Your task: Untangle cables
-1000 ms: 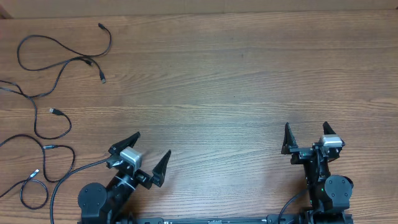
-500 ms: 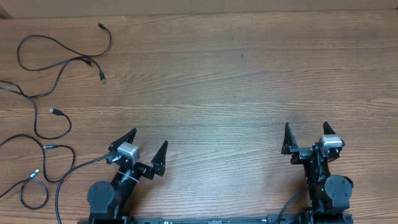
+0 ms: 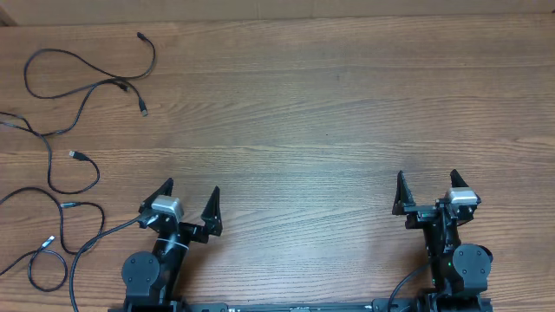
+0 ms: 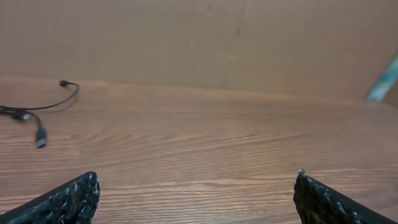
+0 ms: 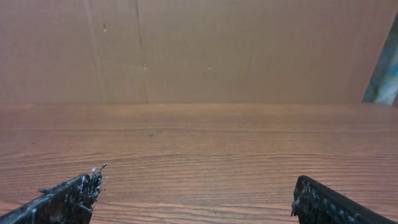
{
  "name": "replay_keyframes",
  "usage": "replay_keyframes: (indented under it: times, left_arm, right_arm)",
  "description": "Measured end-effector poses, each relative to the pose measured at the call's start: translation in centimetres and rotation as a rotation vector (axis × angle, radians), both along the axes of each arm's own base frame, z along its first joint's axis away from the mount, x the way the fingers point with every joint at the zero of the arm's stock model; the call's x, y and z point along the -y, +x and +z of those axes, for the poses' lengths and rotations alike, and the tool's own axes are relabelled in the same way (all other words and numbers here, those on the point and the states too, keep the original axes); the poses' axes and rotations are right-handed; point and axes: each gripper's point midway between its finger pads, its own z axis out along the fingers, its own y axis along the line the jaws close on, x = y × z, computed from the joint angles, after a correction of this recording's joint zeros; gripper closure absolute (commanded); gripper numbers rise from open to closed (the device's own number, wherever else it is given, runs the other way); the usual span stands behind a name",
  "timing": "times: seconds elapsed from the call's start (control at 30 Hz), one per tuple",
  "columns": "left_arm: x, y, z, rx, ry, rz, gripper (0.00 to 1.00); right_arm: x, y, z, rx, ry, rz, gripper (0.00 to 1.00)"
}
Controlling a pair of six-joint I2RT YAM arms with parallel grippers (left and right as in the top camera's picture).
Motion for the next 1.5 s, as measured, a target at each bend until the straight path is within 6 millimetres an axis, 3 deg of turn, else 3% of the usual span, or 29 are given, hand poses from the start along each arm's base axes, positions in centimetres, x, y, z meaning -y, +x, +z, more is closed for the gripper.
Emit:
replay_keyframes:
  times: [0.77, 1.13, 1.5]
  left_arm:
    - [-3.3, 0.5, -0.5, 0.0, 0.144, 0.183, 0.0]
    - [-3.5, 0.5, -0.5, 0.025, 0.327, 0.179, 0.0]
    - [-4.4, 0.5, -0.5, -0.004, 0.152, 0.248, 0.0]
  right_arm:
    - [0.0, 0.0, 0.0, 0.0, 0.0, 0.0, 0.0]
    - [0.0, 0.0, 0.0, 0.001, 0.001, 0.0, 0.0]
    - [0.0, 0.0, 0.0, 0.0, 0.0, -0.001, 0.0]
